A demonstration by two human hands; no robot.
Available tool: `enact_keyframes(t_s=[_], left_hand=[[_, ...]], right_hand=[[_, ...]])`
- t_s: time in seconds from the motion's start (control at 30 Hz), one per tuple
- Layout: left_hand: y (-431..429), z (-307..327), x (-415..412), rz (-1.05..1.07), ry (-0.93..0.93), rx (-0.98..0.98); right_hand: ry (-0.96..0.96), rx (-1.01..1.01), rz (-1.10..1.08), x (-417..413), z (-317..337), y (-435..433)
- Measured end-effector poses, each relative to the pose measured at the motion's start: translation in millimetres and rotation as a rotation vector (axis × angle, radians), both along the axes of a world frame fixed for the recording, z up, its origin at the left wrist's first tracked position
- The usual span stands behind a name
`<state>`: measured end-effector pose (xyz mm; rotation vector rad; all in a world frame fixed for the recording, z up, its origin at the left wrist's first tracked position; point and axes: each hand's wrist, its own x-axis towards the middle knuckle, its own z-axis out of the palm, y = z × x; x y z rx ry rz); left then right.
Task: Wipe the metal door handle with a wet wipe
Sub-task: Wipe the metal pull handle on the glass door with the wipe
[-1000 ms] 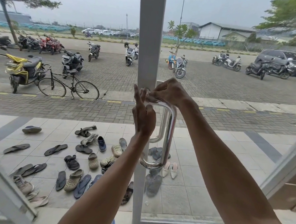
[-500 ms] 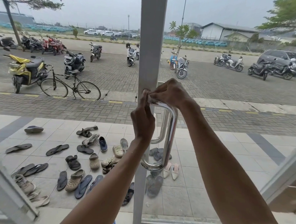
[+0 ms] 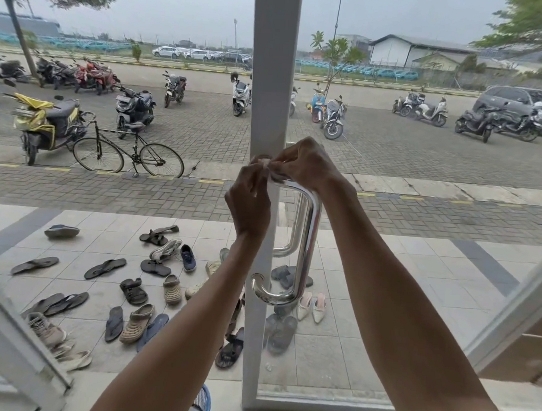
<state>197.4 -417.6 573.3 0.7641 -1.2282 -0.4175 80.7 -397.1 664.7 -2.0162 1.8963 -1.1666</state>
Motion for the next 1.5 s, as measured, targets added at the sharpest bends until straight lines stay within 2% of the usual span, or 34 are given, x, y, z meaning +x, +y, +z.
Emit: enact_keyframes(t_s=[0.23,0.47,0.63,0.8,1.0,1.27,1.5], left_hand=[[15.0,-14.5,-14.8,0.013,-0.122,-0.127],[-4.0,-4.5,3.2,-0.028,-0.224,-0.101],[8.2,-15.3,-9.1,0.024,-0.206,-0.144],[28.3,-27.4,-34.8,0.074,-0.146,-0.175],[34.3,-36.5,-48.7,0.084,-0.164,-0.238],[41.7,-47.8,-67.2,0.031,-0.176,-0.239],[51.1,-57.1,-87.1,-0.032,-0.192,-0.272]], right_hand=[[-0.054,0.01,0.098,-19.2,-3.6,20.8],[-0.024,-0.021,0.051,-1.2,-0.2,9.2],[-0.015,-0.045,0.092,-9.1,-5.9,19.2],[-0.012,-0.155,0.105,-22.5,-18.1,36.2],[-0.013,-0.288,0.094,-28.2,-30.7,44.8],[-0.094,-0.357,0.009,-38.1,-54.1,43.3],[-0.265,-0.363,-0.053,-44.3,-74.2,60.4]])
